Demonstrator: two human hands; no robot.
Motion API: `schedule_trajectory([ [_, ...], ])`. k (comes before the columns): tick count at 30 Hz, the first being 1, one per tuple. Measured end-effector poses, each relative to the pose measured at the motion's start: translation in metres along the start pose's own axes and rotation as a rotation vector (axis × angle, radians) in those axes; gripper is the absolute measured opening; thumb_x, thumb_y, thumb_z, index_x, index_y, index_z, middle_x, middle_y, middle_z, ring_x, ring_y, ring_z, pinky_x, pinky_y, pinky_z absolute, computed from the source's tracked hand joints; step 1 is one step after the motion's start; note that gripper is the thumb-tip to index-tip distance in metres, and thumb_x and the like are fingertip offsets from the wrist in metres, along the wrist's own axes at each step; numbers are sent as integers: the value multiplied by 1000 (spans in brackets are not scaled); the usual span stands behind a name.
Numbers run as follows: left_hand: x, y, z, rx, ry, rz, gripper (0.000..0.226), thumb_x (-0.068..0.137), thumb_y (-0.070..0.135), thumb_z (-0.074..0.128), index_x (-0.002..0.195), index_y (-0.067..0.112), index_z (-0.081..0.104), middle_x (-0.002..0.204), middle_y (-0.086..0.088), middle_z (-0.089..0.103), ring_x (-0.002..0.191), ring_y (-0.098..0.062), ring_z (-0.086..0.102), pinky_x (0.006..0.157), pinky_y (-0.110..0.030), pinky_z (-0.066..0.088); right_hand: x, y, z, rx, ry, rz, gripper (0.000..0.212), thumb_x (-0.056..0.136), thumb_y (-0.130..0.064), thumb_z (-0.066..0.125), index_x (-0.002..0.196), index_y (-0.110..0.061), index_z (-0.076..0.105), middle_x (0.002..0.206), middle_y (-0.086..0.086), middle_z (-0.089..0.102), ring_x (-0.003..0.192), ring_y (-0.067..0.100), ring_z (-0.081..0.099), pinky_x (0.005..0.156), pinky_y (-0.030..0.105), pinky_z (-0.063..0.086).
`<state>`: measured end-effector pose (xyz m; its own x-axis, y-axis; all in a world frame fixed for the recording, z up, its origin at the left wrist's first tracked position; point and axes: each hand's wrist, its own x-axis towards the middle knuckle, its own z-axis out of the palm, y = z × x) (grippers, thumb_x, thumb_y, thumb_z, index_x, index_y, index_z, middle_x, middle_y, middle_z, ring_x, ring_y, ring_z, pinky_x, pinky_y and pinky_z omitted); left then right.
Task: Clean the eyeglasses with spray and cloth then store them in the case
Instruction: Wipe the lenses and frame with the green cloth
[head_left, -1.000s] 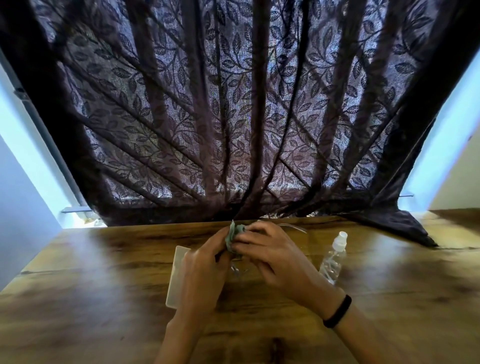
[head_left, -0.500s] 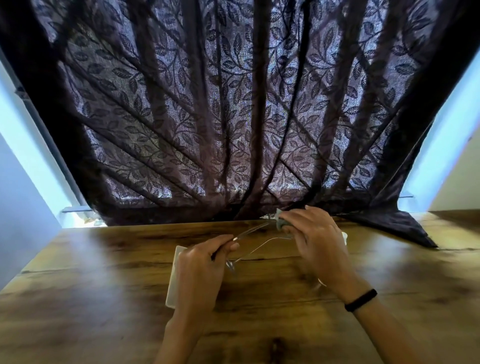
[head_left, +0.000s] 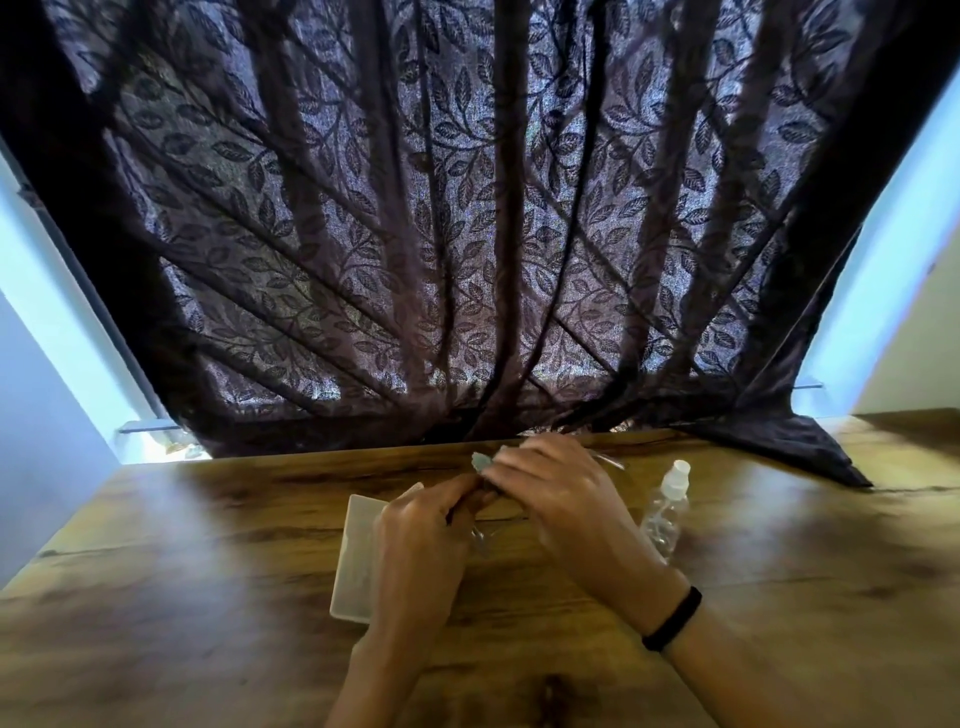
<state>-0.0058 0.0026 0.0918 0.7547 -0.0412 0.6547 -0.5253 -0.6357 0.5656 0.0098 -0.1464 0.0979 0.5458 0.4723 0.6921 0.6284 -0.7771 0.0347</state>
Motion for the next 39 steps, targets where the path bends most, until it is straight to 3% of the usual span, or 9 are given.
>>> schedule_trajectory([
  [5,0,-1,1,20,18,-1,19,71,7,75,88,16,74,77,3,75,60,-11,67,53,-36,57,-3,4,0,-26,-1,20,25,76,-7,68,98,-17,67,95,-3,71,86,17,64,91,31,45],
  [10,0,-2,4,-22,26,-21,20,71,9,75,90,18,73,76,7,74,59,1,64,55,-16,51,-10,12,-5,-46,24,131,33,70,1,73,98,-16,69,96,-1,72,88,17,65,96,31,41],
  [15,-3,-9,1,-51,64,-56,19,71,9,73,90,13,72,76,3,73,62,5,61,61,-7,49,-17,31,-14,-66,106,286,36,62,7,78,93,-8,71,87,5,74,77,21,69,84,34,45],
  [20,-4,-11,4,-51,74,-47,20,72,7,71,91,11,71,77,5,72,64,6,62,62,-8,50,-24,34,-11,5,111,436,28,69,-6,78,96,-9,70,86,6,74,75,23,68,69,35,55],
  [26,-6,-18,7,-25,114,-22,20,68,2,74,87,8,72,74,8,69,60,10,59,58,2,43,-34,36,-5,22,134,555,27,71,-13,78,97,-9,70,94,7,74,81,22,69,69,32,54],
  [31,-2,-34,-4,-120,306,-174,25,72,6,73,92,20,68,71,13,69,65,18,57,55,3,40,-52,45,-5,84,235,717,22,71,-7,77,93,-7,71,86,11,73,69,26,66,60,31,50],
  [35,2,-29,-8,-317,396,-148,23,72,14,66,94,20,64,65,39,61,61,13,60,57,0,43,-73,39,10,74,-117,752,27,80,-20,69,107,-17,66,92,5,72,72,14,62,63,24,47],
  [37,3,-27,-6,-446,445,-143,23,72,16,64,95,20,63,69,38,64,59,10,61,56,-3,46,-84,34,19,64,-353,762,32,87,-28,60,119,-26,57,103,-4,68,82,5,59,70,17,46],
  [39,2,-27,-5,-557,469,-145,22,72,22,63,94,19,64,70,32,67,58,7,62,55,-5,47,-92,31,26,104,-542,771,35,88,-28,57,123,-30,51,113,-5,64,96,6,59,81,19,48],
])
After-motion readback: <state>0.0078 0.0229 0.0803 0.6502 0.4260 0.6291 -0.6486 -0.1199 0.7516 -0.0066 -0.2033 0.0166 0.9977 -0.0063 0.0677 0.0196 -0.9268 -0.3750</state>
